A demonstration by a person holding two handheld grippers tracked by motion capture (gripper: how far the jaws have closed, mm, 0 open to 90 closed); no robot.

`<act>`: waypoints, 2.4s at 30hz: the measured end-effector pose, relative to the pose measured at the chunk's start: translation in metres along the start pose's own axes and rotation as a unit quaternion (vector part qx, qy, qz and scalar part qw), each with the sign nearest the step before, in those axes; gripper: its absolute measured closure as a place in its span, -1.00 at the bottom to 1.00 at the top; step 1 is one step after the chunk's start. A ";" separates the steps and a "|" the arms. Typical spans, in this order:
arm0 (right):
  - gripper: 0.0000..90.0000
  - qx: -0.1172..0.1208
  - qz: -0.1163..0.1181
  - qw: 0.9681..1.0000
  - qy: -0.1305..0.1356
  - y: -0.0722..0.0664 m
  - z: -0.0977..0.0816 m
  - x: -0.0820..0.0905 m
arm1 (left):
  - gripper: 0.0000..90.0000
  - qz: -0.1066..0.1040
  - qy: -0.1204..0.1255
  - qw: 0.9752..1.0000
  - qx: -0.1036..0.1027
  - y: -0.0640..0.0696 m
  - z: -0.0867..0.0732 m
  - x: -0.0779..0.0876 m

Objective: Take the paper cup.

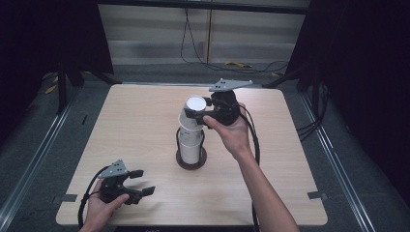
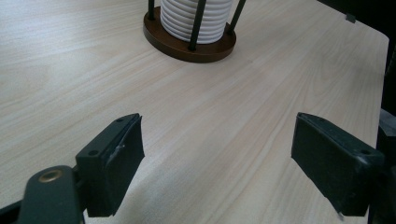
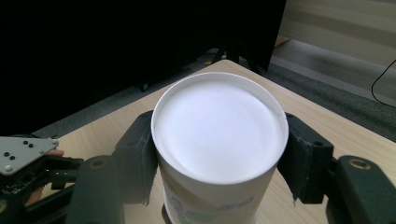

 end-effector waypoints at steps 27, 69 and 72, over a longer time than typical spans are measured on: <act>-0.19 0.012 -0.002 1.000 0.027 0.000 0.014 0.028 | -0.64 -0.006 0.034 0.999 0.003 0.005 0.012 -0.004; -0.19 0.022 0.063 0.998 0.016 -0.067 -0.039 0.057 | -0.65 -0.071 0.049 0.995 -0.053 0.067 0.086 -0.020; -0.19 0.016 0.074 0.997 0.015 -0.072 -0.045 0.054 | -0.65 -0.076 0.044 0.994 -0.058 0.069 0.085 -0.021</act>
Point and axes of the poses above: each handheld gripper's, and its own axes: x roughly backward along the jaws, z roughly out of its top, y roughly to its right, the point moved 10 cm from there along -x, roughly forward along the jaws, and after that the axes turned 12 degrees about x, right-handed, at the moved point
